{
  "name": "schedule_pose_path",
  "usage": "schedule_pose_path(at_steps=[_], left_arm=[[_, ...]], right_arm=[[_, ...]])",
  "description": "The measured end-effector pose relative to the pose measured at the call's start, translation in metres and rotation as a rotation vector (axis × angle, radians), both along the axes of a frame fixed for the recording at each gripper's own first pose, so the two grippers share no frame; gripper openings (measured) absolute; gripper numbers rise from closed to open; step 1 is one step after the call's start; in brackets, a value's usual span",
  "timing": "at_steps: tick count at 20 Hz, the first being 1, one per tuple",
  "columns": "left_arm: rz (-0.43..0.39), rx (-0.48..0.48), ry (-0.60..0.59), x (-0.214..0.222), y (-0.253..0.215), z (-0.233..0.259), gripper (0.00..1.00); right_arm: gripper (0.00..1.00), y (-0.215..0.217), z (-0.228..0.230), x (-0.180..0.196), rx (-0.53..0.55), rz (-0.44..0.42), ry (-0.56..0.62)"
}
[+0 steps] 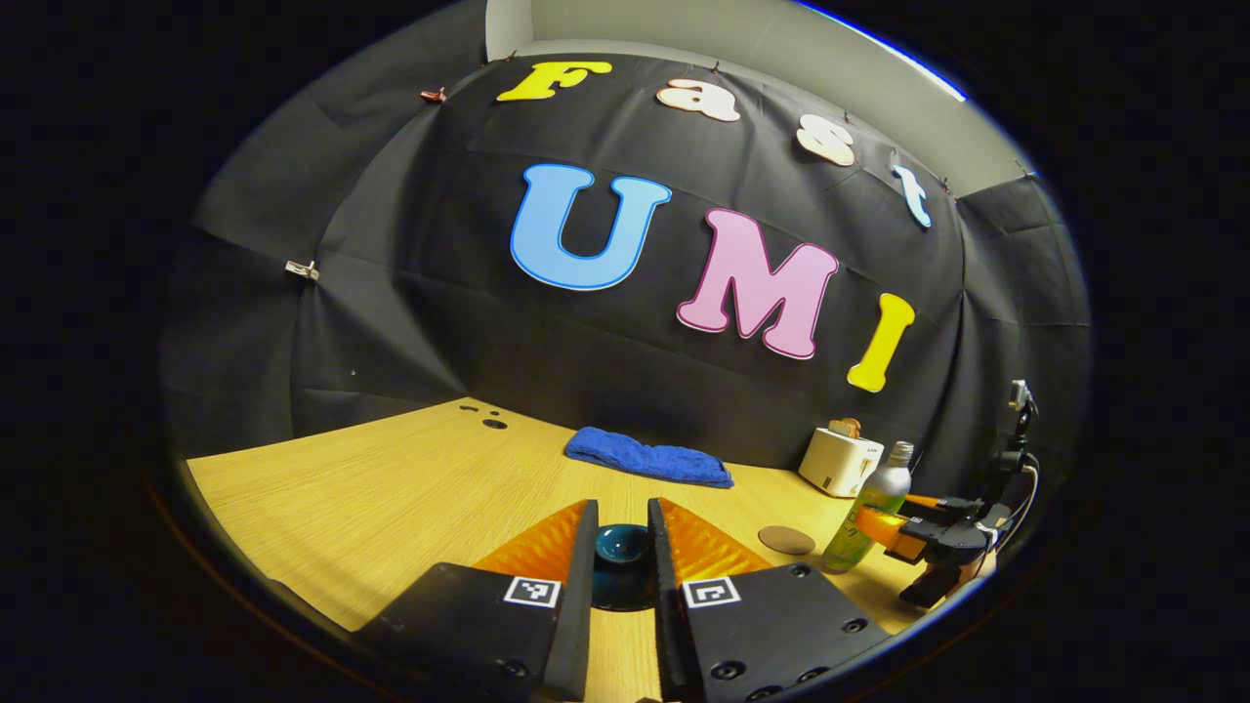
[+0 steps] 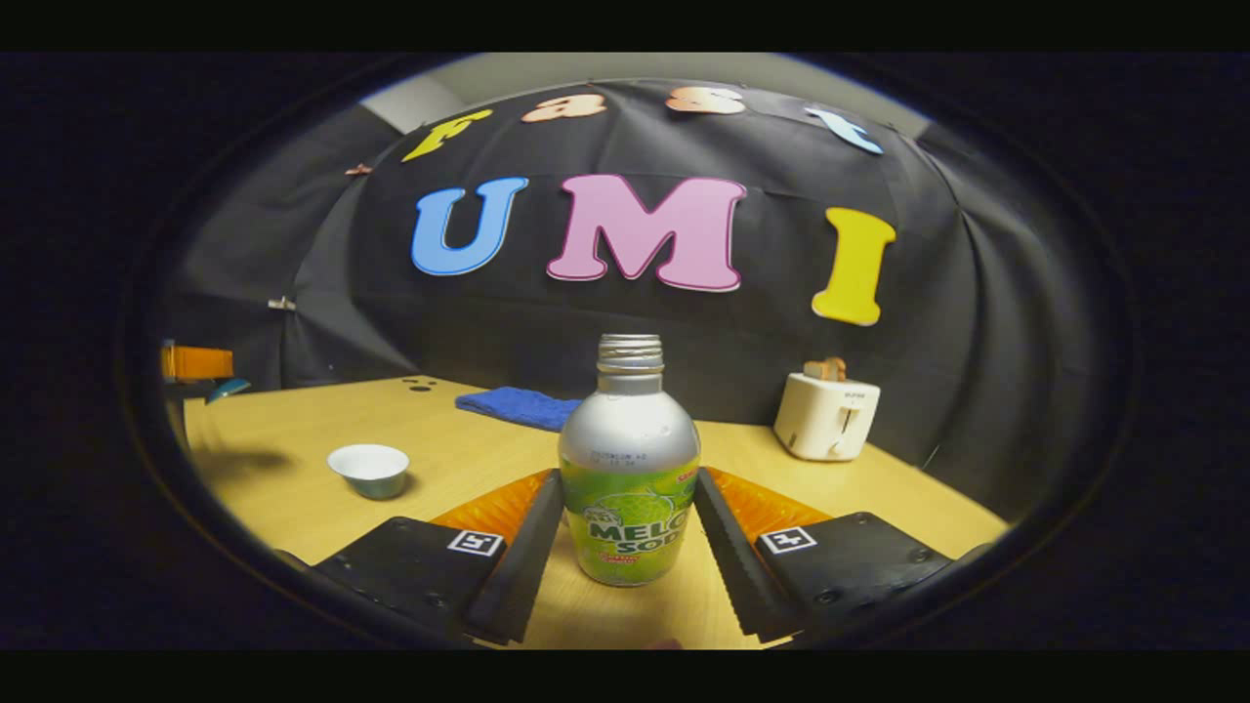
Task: Open the teacup lid with one hand, grasp the water bottle and pour water into the teacup with the other hand; after pouring, place the water bottle on the coaster and then close the teacup lid.
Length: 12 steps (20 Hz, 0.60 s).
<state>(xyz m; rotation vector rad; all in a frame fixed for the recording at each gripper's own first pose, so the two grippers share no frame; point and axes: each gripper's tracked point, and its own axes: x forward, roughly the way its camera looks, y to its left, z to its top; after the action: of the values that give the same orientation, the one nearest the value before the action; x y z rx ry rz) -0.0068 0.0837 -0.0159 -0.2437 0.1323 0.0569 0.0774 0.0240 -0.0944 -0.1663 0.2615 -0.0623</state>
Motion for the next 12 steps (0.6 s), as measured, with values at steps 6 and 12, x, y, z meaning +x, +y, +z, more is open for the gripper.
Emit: schedule_pose_path(at_steps=[6, 12], left_arm=[[-0.008, -0.02, 0.01, 0.003, 0.005, -0.006, 0.31], [-0.008, -0.027, 0.017, 0.005, 0.011, -0.01, 0.31]], right_arm=[[0.8, 0.02, 0.005, 0.02, -0.379, 0.069, 0.011], [0.8, 0.045, -0.009, 0.031, -0.697, 0.184, 0.033]])
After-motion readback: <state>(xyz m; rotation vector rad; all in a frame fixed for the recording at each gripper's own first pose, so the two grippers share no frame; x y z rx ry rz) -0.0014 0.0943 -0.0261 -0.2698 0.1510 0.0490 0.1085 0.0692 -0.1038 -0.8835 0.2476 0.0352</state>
